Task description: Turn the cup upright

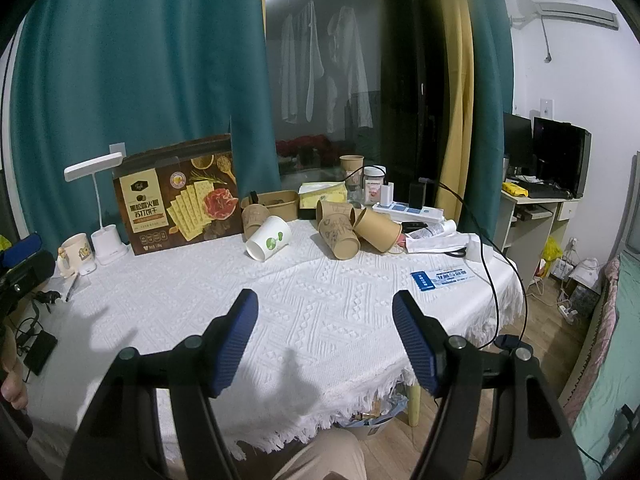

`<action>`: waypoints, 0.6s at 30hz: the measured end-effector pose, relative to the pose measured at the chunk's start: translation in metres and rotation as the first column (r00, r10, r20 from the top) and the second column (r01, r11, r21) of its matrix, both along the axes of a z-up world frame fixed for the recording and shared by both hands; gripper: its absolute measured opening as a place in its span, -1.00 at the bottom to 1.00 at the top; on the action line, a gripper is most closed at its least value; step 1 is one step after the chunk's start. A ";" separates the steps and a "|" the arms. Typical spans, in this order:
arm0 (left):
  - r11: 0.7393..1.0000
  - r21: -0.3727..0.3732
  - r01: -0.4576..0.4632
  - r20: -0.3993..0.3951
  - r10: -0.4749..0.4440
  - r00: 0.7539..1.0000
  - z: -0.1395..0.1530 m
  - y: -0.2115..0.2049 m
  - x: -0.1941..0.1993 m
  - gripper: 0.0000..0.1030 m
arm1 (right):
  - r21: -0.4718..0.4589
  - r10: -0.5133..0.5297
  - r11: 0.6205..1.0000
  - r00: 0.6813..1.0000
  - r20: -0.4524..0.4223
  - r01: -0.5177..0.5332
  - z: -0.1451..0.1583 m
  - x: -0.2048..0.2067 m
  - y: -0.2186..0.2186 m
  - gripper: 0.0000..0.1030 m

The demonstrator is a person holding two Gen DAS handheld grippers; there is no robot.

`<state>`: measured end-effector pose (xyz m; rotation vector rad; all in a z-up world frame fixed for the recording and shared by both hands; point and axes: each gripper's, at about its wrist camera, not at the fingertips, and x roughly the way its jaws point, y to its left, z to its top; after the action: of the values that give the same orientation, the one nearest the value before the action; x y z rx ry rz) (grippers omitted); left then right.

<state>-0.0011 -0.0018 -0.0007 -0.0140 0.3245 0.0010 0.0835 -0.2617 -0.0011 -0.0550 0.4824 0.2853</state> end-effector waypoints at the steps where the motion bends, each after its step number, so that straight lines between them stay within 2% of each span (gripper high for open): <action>1: 1.000 -0.001 0.000 0.000 0.000 1.000 0.000 0.000 0.000 1.00 | 0.000 0.000 1.000 1.000 0.000 0.000 0.001 0.000 0.000 0.31; 18: 1.000 0.001 0.001 0.004 -0.001 1.000 0.000 -0.001 0.002 1.00 | 0.002 0.000 1.000 1.000 0.000 0.000 0.000 0.000 0.000 0.31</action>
<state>0.0010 -0.0025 -0.0012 -0.0124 0.3209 0.0000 0.0831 -0.2620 -0.0014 -0.0526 0.4818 0.2856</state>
